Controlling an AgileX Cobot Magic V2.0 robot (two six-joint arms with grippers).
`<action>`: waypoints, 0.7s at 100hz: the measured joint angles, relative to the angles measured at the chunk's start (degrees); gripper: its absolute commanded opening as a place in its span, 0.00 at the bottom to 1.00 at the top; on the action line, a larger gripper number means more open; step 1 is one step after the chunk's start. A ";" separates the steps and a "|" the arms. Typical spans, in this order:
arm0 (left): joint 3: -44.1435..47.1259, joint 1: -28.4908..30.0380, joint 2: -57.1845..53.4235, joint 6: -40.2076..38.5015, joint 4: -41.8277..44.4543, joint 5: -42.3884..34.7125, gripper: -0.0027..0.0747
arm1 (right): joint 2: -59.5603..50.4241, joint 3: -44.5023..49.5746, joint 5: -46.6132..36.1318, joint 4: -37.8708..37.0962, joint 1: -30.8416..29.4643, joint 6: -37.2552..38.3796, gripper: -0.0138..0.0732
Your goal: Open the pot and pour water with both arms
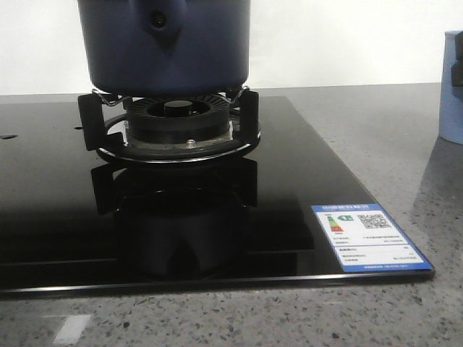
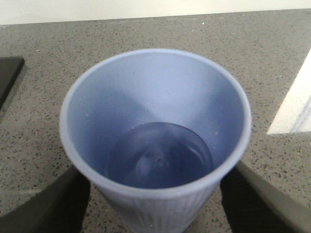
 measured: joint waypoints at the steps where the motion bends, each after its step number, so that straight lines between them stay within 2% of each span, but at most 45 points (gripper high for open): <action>1: 0.00 0.00 0.00 0.00 0.00 0.00 0.40 | 0.00 0.00 0.00 0.00 0.00 0.10 0.47; 9: 0.00 0.00 0.00 0.00 0.12 0.02 0.40 | 0.00 0.00 0.00 -0.10 0.00 0.35 0.43; 23: 0.00 0.00 0.00 -0.69 0.12 0.12 0.40 | -0.42 0.00 0.69 -0.33 0.00 0.49 0.42; 36: 0.00 0.00 -0.24 -2.66 0.22 0.45 0.40 | -3.27 -1.39 5.22 -3.91 0.68 0.83 0.42; 48: 0.00 0.00 -0.92 -3.10 0.22 0.58 0.40 | -6.20 -7.64 10.65 -9.86 2.29 0.83 0.42; 70: 0.00 0.00 -2.76 -3.20 0.22 0.58 0.40 | -5.00 -21.44 18.77 -15.18 5.88 0.83 0.42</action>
